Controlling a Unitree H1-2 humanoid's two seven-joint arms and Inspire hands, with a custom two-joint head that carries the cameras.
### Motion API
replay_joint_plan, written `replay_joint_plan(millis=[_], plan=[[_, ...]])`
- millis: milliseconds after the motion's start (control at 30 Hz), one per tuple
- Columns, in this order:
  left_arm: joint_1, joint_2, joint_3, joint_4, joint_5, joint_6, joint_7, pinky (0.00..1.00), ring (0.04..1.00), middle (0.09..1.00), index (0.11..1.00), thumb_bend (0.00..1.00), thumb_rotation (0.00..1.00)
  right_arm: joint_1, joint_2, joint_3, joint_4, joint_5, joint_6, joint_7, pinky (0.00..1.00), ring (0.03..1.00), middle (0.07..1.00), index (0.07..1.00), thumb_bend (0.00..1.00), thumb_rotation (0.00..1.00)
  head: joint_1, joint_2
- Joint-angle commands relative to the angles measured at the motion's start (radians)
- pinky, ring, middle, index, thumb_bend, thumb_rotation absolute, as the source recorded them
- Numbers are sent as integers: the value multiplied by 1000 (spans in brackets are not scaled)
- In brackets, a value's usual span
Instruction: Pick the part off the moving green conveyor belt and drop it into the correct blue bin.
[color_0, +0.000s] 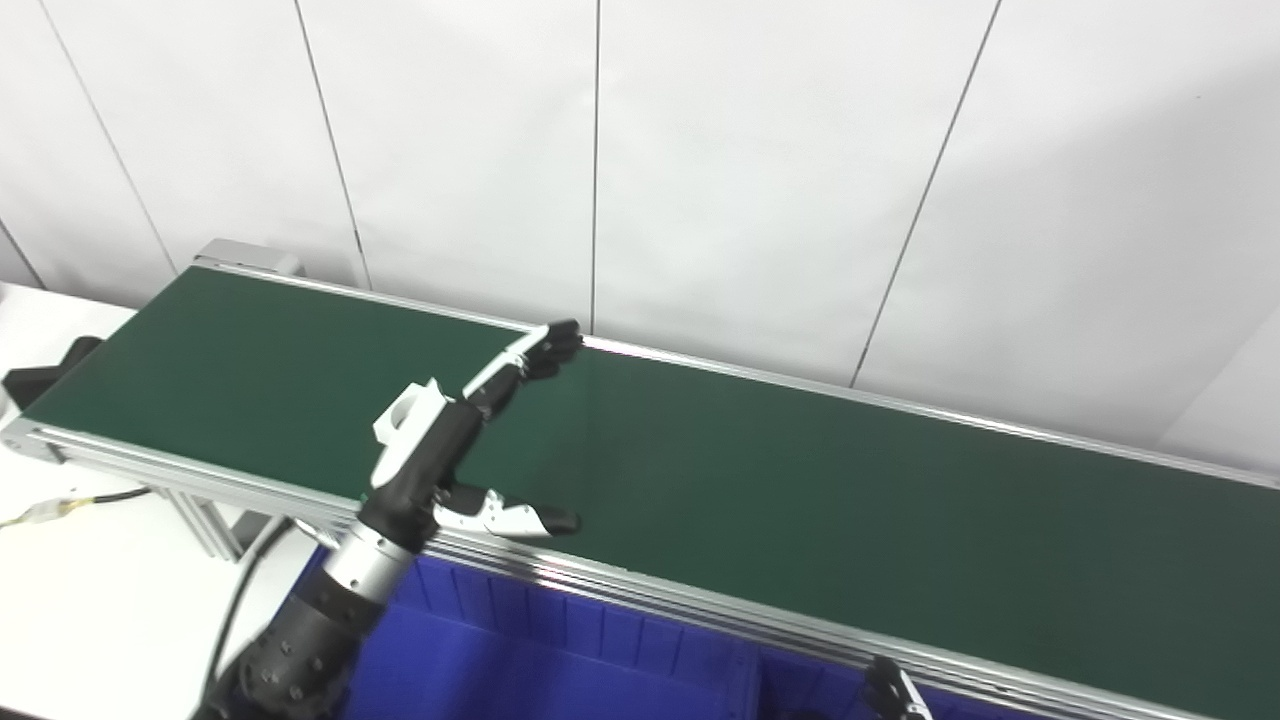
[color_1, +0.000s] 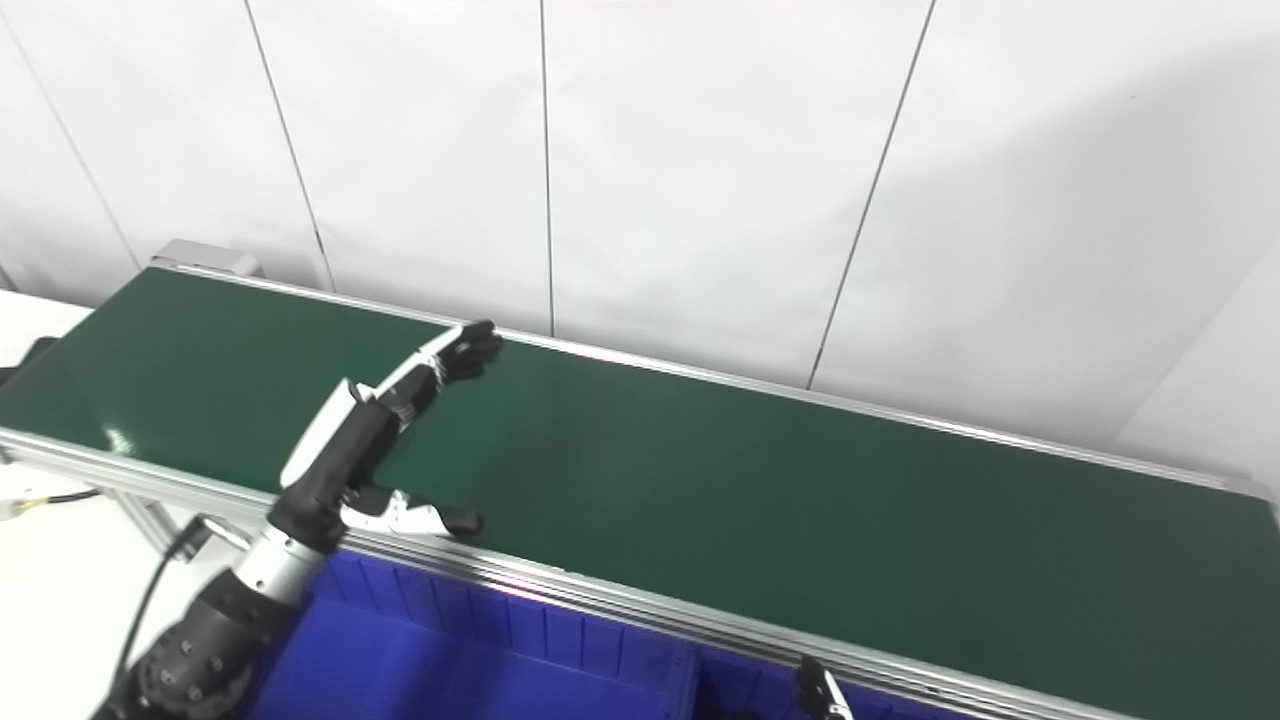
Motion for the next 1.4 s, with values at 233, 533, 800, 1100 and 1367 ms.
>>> replay_joint_plan(millis=[233,533,800,1100,1367], plan=[[-178,90,45,190,69,-42,-46,849,905,926,921,719,319,-6,17,-2,-8,10,-97,-25,834,849,857,893,697,334,-26,26],[-308,162,5,364,204,-35,-92,851,921,943,927,794,307,-8,12,1,-22,44,-100,-18,810,825,837,878,714,329,-52,59],[-374,192,-64,463,343,-33,-85,841,916,953,949,871,308,-7,-3,1,-31,61,-103,-15,810,809,832,871,709,342,-38,69],[-435,190,-136,547,434,20,-122,882,951,957,960,936,239,1,-18,-1,-47,93,-102,-4,833,829,836,869,687,356,-5,83],[-474,180,-200,632,525,69,-110,925,955,949,953,967,179,2,-28,-1,-51,96,-102,-9,832,833,842,873,663,366,12,85]])
